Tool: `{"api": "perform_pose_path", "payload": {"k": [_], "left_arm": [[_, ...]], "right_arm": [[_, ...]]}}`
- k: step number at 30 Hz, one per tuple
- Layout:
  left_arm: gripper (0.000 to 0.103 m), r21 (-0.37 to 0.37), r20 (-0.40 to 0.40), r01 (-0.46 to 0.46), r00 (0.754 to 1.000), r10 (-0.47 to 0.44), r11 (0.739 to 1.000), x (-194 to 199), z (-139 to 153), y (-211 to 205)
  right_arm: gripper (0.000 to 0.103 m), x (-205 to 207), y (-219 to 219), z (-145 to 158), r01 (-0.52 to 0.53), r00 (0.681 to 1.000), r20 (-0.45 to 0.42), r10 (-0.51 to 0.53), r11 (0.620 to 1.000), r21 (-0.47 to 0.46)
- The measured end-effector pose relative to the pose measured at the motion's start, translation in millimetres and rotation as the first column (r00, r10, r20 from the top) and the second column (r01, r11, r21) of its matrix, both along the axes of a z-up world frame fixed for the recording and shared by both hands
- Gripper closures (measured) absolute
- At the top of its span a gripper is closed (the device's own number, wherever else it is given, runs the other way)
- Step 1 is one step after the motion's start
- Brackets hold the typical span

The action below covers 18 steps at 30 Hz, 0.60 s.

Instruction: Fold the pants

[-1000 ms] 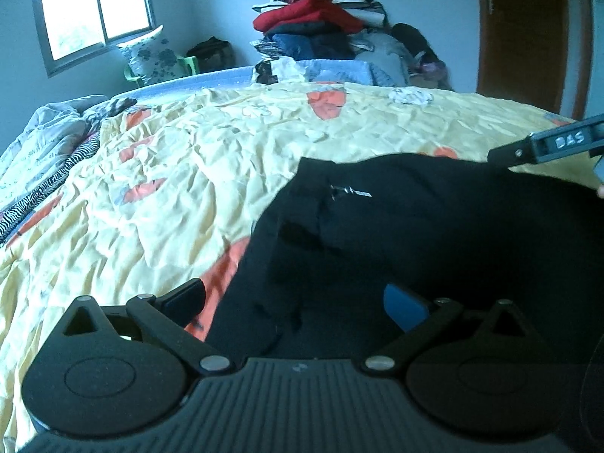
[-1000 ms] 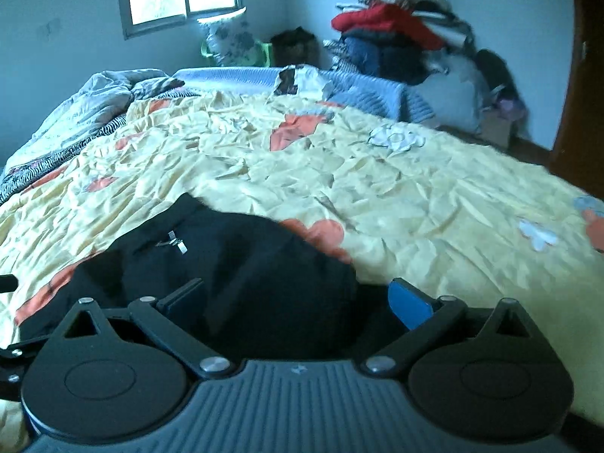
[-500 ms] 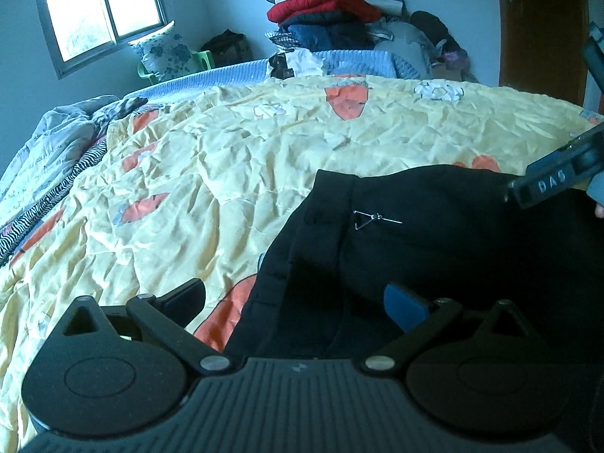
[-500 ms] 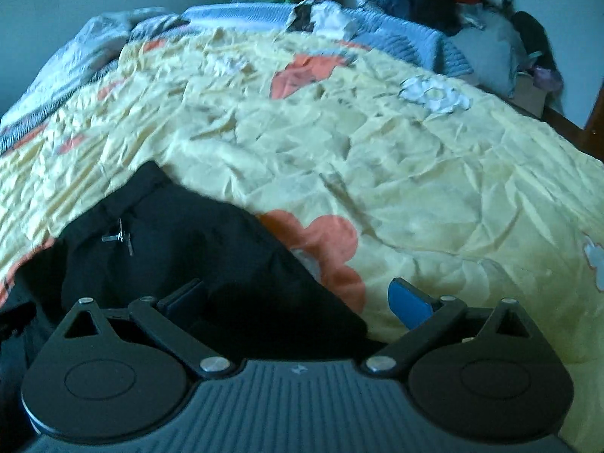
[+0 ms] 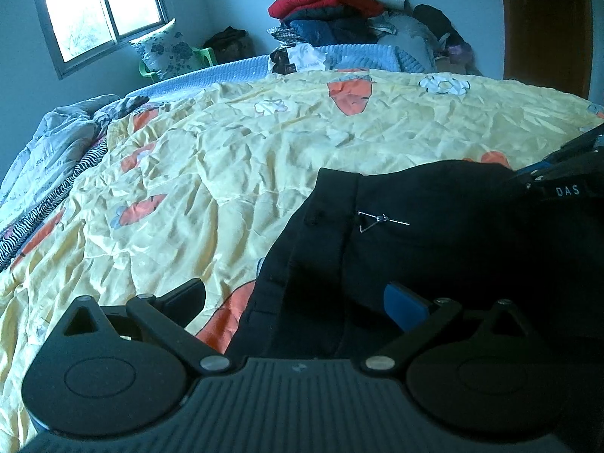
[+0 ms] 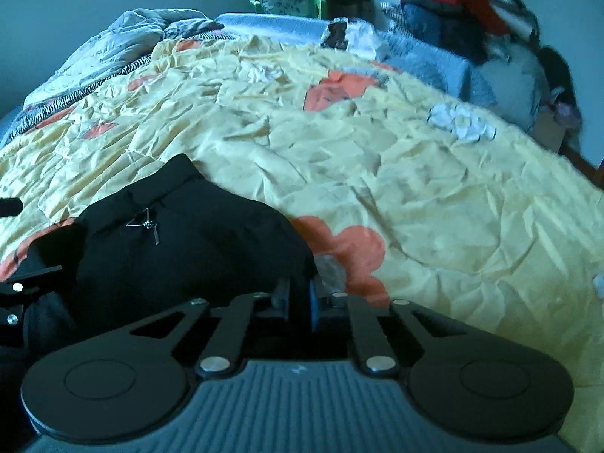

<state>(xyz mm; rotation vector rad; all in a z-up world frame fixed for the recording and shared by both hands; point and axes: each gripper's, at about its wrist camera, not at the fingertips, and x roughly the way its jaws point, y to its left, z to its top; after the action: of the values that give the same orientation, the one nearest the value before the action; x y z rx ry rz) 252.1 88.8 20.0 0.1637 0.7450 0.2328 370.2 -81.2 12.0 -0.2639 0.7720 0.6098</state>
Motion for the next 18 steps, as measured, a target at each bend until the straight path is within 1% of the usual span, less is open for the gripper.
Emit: {"api": "perform_pose_path", "payload": {"k": [3,5,6,8,9,10,11,12,13,14,16,17,18], "left_arm": [[0.001,0.0,0.003,0.002,1.0,-0.002,1.0,0,2,1],[0.001,-0.021,0.005,0.001,1.0,0.0,1.0,3,5,4],[0.001,-0.041,0.005,-0.005,1.0,0.005,0.999,6,7,8],[0.001,-0.129,-0.007,-0.025,1.0,0.024,0.991,15,14,20],[0.001,-0.178,-0.015,-0.034,0.999,0.032,0.983,20,16,25],[0.002,-0.244,-0.025,-0.046,0.999,0.041,0.969,26,20,33],[0.002,-0.302,-0.033,-0.055,0.998,0.048,0.952,31,22,39],[0.003,-0.351,-0.042,-0.062,0.998,0.051,0.934,35,23,43],[0.004,-0.413,-0.058,-0.065,0.997,0.045,0.909,41,24,48],[0.004,-0.476,-0.077,-0.066,0.996,0.034,0.877,48,24,52],[0.004,-0.556,-0.096,-0.071,0.995,0.021,0.828,57,24,57],[0.004,-0.584,-0.103,-0.079,0.994,0.023,0.808,61,25,59],[0.003,-0.601,-0.103,-0.089,0.994,0.033,0.794,64,26,61]], "right_arm": [[0.094,-13,6,4,-0.005,0.998,0.069,0.007,0.999,-0.036],[0.095,-29,12,9,-0.018,0.99,0.136,0.029,0.997,-0.078],[0.095,-38,15,11,-0.027,0.985,0.168,0.043,0.995,-0.098],[0.095,-59,20,16,-0.044,0.966,0.244,0.079,0.988,-0.148],[0.095,-73,25,18,-0.054,0.951,0.289,0.106,0.982,-0.183],[0.095,-85,28,18,-0.062,0.936,0.326,0.132,0.974,-0.217],[0.095,-99,33,17,-0.07,0.914,0.37,0.165,0.964,-0.258],[0.095,-111,36,16,-0.077,0.898,0.397,0.19,0.956,-0.284],[0.096,-120,39,16,-0.083,0.886,0.415,0.206,0.952,-0.295],[0.098,-129,40,17,-0.09,0.872,0.436,0.223,0.949,-0.304],[0.099,-147,45,19,-0.104,0.838,0.477,0.264,0.936,-0.336],[0.099,-155,48,21,-0.116,0.826,0.487,0.283,0.931,-0.345],[0.099,-163,50,22,-0.13,0.816,0.492,0.303,0.926,-0.354]]}}
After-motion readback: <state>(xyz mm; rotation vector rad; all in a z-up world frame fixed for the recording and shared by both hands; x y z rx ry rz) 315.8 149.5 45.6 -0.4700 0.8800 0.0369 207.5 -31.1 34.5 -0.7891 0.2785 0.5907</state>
